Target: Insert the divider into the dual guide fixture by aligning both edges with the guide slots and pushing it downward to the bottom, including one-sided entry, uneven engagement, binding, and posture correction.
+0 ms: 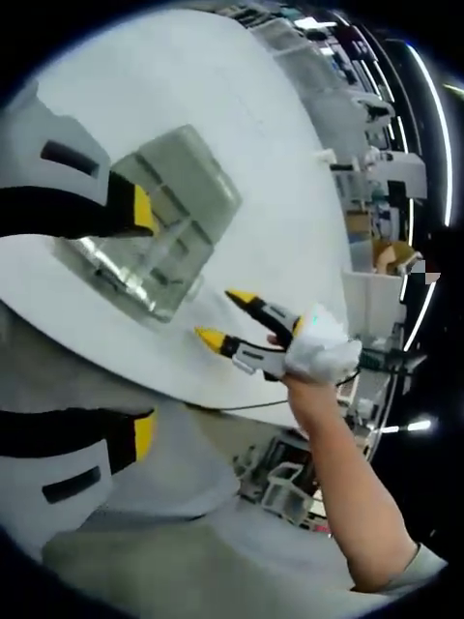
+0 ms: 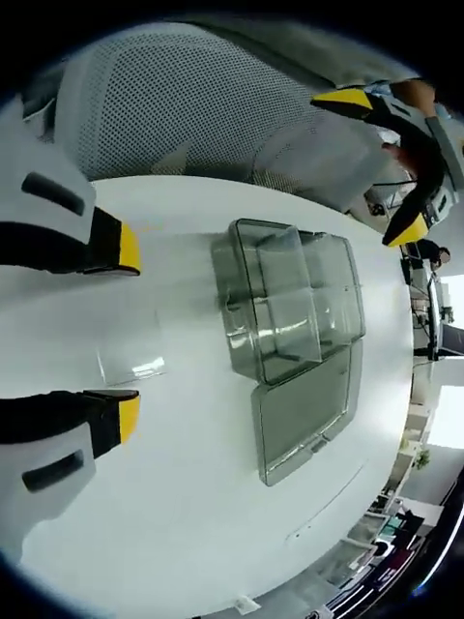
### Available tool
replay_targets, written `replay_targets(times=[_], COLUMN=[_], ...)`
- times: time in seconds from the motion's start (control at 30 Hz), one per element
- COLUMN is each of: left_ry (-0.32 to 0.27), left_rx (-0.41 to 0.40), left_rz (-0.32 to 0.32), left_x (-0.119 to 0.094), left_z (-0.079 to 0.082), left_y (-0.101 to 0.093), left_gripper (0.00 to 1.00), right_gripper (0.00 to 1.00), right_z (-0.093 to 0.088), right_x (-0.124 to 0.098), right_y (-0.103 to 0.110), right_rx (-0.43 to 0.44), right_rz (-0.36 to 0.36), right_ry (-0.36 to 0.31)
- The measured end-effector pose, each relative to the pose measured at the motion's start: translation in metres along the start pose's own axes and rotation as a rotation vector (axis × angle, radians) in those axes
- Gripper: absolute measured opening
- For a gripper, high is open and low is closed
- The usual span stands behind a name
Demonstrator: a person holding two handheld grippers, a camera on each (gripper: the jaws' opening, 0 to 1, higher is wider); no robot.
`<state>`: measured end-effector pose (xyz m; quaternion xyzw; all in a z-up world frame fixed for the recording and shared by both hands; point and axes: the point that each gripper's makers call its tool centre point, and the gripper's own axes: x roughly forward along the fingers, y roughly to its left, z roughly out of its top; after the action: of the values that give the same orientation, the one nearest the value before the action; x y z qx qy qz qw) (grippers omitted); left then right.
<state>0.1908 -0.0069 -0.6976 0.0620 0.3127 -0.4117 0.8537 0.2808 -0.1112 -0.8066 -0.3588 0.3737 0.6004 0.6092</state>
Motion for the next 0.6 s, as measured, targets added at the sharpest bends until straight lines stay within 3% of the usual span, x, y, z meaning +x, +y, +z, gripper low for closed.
replay_targets(times=[0.6], left_ry=[0.007], left_rx=[-0.010], left_rz=[0.008], left_x=[-0.0004], left_z=[-0.0019], left_y=[0.0056], left_gripper=[0.70], right_gripper=[0.39], right_z=[-0.0058], right_x=[0.0111], right_y=[-0.0022], right_rx=[-0.055], right_rz=[0.024], right_ry=[0.055])
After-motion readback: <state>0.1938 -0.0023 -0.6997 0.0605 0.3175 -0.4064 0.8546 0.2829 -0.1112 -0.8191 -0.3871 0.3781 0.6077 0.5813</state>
